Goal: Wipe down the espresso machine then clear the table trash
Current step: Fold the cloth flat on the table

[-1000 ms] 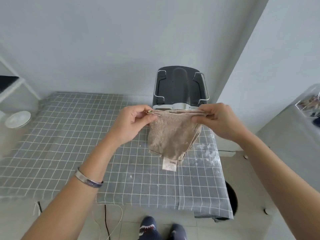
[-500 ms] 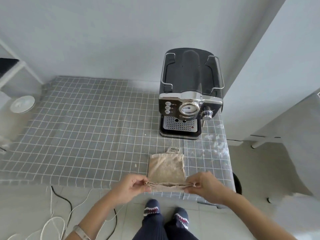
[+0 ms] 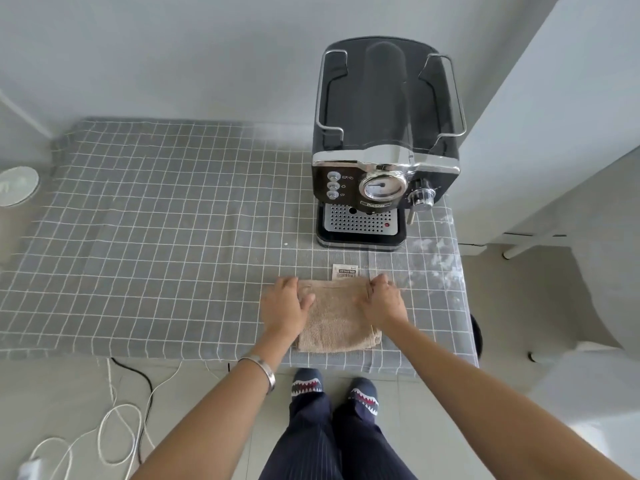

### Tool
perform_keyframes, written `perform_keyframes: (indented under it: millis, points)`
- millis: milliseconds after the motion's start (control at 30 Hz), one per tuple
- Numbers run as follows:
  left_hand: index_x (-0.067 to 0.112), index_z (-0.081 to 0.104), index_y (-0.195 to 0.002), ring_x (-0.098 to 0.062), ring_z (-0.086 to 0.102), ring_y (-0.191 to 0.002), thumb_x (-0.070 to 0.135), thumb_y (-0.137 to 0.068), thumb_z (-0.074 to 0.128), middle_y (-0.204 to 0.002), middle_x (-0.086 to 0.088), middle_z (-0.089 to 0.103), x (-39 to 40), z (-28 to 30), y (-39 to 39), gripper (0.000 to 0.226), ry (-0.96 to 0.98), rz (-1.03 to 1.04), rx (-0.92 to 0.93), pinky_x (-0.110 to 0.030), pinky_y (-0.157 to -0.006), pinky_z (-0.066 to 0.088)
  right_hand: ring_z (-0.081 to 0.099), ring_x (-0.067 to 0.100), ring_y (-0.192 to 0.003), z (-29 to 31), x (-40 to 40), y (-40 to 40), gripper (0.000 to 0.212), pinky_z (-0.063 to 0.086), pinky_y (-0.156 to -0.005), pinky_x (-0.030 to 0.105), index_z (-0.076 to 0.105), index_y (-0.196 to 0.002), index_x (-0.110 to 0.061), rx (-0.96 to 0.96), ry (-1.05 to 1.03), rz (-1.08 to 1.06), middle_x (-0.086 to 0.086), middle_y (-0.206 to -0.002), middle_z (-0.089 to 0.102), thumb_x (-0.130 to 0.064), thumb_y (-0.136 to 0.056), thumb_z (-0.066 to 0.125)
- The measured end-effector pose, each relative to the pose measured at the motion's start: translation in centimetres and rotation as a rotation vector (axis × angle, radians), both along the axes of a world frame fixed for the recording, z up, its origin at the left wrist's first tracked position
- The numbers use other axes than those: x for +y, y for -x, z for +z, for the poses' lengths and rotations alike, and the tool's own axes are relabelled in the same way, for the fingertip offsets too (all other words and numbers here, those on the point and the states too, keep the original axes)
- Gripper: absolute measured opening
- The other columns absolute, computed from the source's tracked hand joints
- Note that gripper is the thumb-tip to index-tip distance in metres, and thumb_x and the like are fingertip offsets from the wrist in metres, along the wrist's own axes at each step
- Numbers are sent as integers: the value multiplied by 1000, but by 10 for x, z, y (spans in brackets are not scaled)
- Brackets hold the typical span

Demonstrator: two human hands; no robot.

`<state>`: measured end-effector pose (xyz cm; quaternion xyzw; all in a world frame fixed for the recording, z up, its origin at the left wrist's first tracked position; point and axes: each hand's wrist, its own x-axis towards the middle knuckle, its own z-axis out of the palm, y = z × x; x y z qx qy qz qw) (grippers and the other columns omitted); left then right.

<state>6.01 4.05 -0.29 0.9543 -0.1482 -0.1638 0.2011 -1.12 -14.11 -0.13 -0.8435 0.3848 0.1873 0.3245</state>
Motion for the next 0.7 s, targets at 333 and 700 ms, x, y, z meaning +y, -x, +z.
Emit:
perform_keyframes:
  millis: [333,700]
  points:
    - [12,62,-101,-22,58,-92,26,-84,68,-93,-1,59,-13,-9,-2,23,116,117,142,-35,-81,53,52,25,-85,-4,15,12,23,44,-67,30,40,-78,-19,-176,-57,-96,3,-83,55,-25,-91,57]
    - [29,40,-108,-39,63,-90,32,-91,57,-102,-19,65,-52,30,18,24,474,-103,490,-53,-78,55,63,16,-70,49,-47,83,18,45,-53,21,47,-101,-13,-472,-169,-206,0,-78,64,-29,-98,55]
